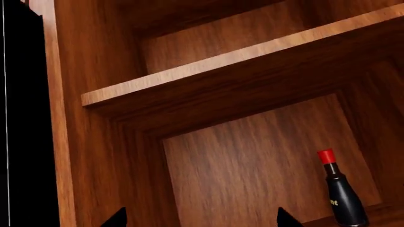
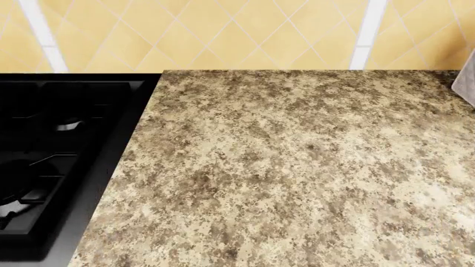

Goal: Pick and place the shaker into the drawer. Then close the cabinet.

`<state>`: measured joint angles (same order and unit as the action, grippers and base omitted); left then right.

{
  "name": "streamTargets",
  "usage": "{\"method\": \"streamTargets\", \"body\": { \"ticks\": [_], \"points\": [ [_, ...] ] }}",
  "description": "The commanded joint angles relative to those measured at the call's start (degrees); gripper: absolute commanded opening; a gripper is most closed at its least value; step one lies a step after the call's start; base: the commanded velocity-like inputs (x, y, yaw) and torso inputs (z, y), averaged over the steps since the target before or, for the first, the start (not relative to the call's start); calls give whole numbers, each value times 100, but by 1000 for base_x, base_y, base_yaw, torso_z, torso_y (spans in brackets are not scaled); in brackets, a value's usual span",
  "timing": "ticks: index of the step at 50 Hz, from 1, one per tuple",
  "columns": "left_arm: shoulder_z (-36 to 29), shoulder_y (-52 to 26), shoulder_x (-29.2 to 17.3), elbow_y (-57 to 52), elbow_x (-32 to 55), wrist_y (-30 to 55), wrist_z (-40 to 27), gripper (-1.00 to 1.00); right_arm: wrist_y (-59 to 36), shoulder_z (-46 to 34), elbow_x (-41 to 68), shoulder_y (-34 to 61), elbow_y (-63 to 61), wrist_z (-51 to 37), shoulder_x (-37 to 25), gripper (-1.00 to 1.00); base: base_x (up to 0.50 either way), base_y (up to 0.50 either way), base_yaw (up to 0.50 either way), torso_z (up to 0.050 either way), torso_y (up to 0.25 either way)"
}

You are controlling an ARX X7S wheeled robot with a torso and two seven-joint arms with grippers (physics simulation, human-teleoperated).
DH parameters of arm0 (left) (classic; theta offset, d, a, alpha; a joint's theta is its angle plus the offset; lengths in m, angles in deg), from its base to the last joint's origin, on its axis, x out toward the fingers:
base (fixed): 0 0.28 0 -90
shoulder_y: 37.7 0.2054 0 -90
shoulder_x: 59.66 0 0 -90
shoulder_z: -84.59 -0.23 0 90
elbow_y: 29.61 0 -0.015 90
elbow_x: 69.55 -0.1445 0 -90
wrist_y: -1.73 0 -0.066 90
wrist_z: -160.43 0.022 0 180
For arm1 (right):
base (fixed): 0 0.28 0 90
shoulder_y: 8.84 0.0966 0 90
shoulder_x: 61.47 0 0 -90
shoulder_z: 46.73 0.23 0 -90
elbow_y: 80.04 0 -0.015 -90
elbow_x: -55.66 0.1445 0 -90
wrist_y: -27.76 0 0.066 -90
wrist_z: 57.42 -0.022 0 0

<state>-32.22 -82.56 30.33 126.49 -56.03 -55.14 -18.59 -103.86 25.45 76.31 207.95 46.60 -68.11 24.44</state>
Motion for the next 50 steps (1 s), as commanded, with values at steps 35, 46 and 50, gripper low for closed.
{"method": "streamTargets", "body": {
  "ticks": [35, 46, 50],
  "points": [
    [662, -13, 1, -534, -620, 482, 104, 100, 389, -122, 60, 640, 873, 98, 86, 100, 27, 0, 0, 0, 0],
    [657, -13, 1, -596, -615, 535, 106, 100, 343, -120, 101, 636, 805, 100, 55, 100, 273, 0, 0, 0, 0],
    [664, -13, 1, -622, -621, 557, 106, 100, 318, -125, 112, 632, 767, 99, 43, 100, 238, 0, 0, 0, 0]
  ]
}}
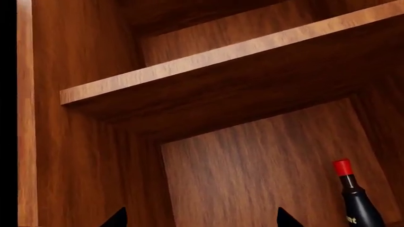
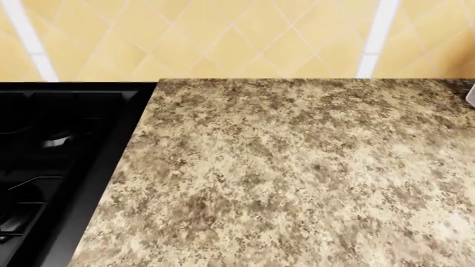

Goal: Pick and place the shaker into the drawer. Then close the cabinet.

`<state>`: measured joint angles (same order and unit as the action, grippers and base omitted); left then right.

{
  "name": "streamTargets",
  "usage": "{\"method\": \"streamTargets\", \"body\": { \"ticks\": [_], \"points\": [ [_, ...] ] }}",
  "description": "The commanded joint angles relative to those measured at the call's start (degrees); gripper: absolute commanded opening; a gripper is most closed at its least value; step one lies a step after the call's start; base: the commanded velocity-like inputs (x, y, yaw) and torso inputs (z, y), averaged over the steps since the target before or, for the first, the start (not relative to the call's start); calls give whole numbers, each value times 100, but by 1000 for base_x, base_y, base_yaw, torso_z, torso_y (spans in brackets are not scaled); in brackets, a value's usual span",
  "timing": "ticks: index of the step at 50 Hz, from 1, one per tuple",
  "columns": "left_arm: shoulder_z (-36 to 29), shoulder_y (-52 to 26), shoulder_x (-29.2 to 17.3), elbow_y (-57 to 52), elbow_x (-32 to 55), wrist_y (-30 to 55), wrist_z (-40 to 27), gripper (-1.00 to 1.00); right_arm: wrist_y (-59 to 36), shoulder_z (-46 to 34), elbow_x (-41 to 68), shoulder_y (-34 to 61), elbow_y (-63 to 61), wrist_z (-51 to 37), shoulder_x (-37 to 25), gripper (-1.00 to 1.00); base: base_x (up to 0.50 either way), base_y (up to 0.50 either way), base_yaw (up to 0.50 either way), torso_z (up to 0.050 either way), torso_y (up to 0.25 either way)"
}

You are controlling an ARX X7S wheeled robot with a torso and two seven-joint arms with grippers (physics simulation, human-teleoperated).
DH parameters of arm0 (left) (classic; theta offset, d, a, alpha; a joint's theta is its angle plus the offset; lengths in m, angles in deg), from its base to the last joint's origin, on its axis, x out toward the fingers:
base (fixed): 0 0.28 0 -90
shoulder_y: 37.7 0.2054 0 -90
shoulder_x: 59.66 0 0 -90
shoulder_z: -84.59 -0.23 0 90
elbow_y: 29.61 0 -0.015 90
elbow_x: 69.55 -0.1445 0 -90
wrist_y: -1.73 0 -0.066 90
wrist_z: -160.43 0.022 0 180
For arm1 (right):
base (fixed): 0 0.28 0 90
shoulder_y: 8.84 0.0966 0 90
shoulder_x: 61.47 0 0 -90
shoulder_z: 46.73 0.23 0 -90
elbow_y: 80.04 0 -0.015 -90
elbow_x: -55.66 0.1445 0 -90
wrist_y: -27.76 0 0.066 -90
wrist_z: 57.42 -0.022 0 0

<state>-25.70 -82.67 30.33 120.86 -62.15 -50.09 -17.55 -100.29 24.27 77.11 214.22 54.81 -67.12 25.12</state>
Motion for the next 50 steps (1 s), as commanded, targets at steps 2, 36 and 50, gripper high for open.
{"method": "streamTargets", "body": {
  "ticks": [2, 36, 50],
  "points": [
    [26, -2, 0, -82, -22, 67, 1, 100, -44, -9, 35, 31, -43, 6, -23, 100, 162, 0, 0, 0, 8],
    [299, -2, 0, -342, -317, 283, 74, 100, -241, -8, -26, 145, -131, 39, -23, 100, 114, 0, 0, 0, 0],
    [807, -2, 0, -625, 349, 1779, -74, 100, -1296, 904, -1649, 194, -227, 839, 337, 100, 0, 0, 0, 0, 0]
  ]
}}
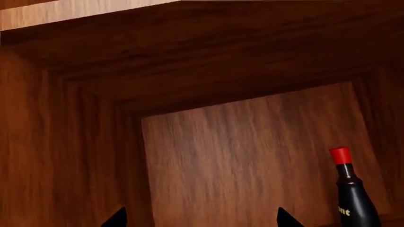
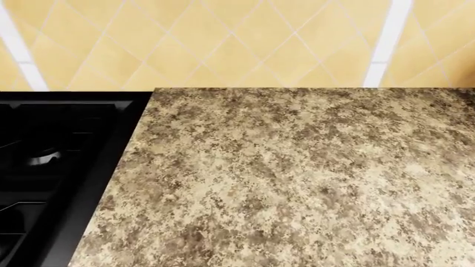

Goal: Pick and place the shaker into the drawer. Then close the cabinet.

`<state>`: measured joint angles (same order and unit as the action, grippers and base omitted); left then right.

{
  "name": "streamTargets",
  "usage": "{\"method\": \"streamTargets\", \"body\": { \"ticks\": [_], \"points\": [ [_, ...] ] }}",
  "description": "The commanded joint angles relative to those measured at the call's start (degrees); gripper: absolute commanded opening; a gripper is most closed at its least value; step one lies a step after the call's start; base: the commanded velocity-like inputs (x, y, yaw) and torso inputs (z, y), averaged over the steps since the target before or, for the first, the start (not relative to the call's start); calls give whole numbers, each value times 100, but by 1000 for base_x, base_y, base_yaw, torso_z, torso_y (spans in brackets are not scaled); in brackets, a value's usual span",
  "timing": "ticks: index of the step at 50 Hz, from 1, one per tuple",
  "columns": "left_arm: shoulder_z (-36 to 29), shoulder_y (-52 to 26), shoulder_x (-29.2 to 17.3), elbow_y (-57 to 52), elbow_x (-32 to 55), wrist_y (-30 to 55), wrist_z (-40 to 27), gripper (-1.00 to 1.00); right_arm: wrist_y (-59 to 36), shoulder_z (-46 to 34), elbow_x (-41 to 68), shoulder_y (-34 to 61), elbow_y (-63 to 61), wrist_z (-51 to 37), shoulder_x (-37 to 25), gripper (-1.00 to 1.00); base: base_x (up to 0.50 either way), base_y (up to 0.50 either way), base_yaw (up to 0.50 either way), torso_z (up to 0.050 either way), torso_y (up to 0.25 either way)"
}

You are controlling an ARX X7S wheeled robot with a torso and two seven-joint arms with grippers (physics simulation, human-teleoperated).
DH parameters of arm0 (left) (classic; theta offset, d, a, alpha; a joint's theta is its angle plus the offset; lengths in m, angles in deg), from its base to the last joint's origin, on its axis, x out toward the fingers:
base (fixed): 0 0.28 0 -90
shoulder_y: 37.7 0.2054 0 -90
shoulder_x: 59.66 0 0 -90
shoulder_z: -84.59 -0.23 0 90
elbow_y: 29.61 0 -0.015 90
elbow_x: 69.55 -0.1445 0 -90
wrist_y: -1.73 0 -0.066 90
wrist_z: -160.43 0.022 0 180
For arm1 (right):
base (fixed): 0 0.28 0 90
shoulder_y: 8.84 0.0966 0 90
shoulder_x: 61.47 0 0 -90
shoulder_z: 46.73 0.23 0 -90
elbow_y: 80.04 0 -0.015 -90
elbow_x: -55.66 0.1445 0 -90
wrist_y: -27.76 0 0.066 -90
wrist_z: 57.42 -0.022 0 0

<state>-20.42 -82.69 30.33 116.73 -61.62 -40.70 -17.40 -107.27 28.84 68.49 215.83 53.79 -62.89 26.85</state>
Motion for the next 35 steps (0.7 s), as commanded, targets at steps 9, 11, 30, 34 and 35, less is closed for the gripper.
{"method": "streamTargets", "body": {
  "ticks": [9, 11, 30, 34, 35],
  "points": [
    [564, -1, 0, -357, 410, 1234, -332, 100, -1081, 564, -1007, 33, -383, 495, 166, 100, 0, 0, 0, 0, 0],
    [597, -1, 0, -369, 383, 1268, -368, 100, -1130, 568, -1037, 33, -407, 515, 166, 100, 0, 0, 0, 0, 0],
    [470, -1, 0, -354, 256, 1487, -472, 100, -1465, 635, -1173, 33, -424, 559, 167, 100, 0, 0, 0, 0, 0],
    [437, -1, 0, -338, 255, 1539, -436, 100, -1515, 655, -1247, 33, -421, 589, 167, 100, 0, 0, 0, 0, 0],
    [425, -1, 0, -332, 269, 1553, -433, 100, -1530, 647, -1271, 33, -419, 603, 167, 100, 0, 0, 0, 0, 0]
  ]
}}
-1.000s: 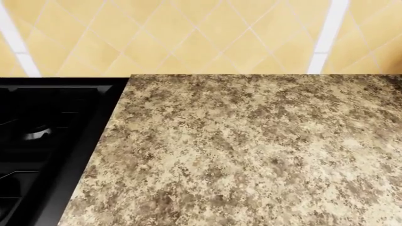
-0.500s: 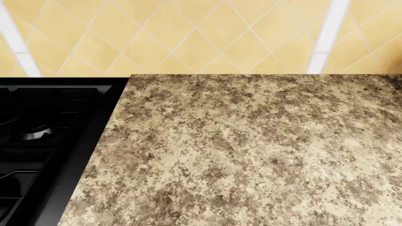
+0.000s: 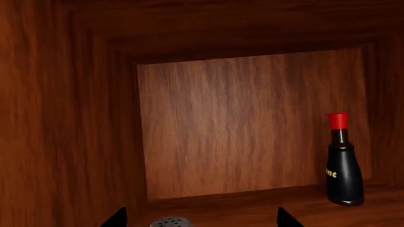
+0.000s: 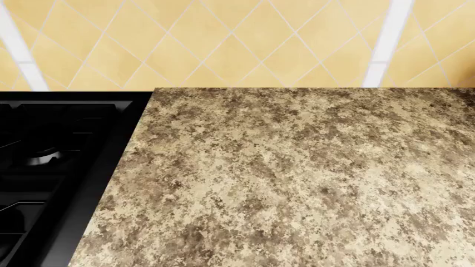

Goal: Pick and place the shaker into the drawer. Then close the cabinet.

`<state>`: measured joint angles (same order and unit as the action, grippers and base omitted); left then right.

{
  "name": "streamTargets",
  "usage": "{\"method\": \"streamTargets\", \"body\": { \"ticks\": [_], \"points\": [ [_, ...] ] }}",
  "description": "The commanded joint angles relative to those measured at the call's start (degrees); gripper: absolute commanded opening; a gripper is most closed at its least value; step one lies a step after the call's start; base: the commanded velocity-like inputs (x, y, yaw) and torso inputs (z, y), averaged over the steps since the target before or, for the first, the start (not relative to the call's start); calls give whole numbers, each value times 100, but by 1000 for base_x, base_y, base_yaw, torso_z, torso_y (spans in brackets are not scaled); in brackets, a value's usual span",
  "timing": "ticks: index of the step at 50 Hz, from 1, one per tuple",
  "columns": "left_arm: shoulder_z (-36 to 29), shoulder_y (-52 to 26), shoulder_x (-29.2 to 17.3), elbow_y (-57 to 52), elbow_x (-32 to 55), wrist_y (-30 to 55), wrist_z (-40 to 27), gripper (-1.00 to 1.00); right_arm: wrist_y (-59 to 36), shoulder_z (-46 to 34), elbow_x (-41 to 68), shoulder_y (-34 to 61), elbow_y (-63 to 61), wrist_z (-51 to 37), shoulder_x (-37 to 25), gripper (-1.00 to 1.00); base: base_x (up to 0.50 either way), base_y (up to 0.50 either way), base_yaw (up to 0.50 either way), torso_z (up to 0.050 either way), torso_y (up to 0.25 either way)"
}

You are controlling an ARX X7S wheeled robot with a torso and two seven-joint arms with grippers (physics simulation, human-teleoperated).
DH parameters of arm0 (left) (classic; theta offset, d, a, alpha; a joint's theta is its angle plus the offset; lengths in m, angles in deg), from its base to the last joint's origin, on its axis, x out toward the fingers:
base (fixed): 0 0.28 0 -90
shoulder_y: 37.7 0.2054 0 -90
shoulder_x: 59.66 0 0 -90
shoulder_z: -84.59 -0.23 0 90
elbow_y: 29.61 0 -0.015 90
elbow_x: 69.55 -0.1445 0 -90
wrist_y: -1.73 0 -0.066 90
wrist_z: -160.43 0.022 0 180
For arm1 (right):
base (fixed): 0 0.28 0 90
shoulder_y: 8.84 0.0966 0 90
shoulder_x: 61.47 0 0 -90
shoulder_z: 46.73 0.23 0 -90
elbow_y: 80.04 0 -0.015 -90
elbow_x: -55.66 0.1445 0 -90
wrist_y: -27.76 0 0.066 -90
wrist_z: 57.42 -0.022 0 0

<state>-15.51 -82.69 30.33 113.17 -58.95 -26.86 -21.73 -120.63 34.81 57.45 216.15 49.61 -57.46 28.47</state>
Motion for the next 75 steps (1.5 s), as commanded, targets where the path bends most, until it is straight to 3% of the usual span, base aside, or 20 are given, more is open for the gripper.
{"method": "streamTargets", "body": {
  "ticks": [1, 24, 44, 61, 75],
  "points": [
    [-72, 0, 0, 28, 18, 179, -6, 100, -207, 49, -180, 1, -2, 66, 5, 100, 0, 0, 0, 0, 0],
    [-331, 0, 0, 47, 168, 336, 168, 100, -1034, 271, 18, 1, -89, -232, 4, 100, 0, 0, 0, 0, 0],
    [-240, 0, 0, 141, 210, 454, -63, 100, -1085, 229, -146, 1, -59, -101, 4, 100, 0, 0, 0, 0, 0],
    [-212, 0, 0, 650, 221, 79, -292, 100, -1016, 252, -257, 1, 59, 58, 3, 100, 0, 0, 0, 0, 0],
    [-594, 0, 0, 1027, 556, -265, -384, 100, -990, 358, -550, 0, 97, 268, 0, 100, 0, 0, 0, 0, 0]
  ]
}}
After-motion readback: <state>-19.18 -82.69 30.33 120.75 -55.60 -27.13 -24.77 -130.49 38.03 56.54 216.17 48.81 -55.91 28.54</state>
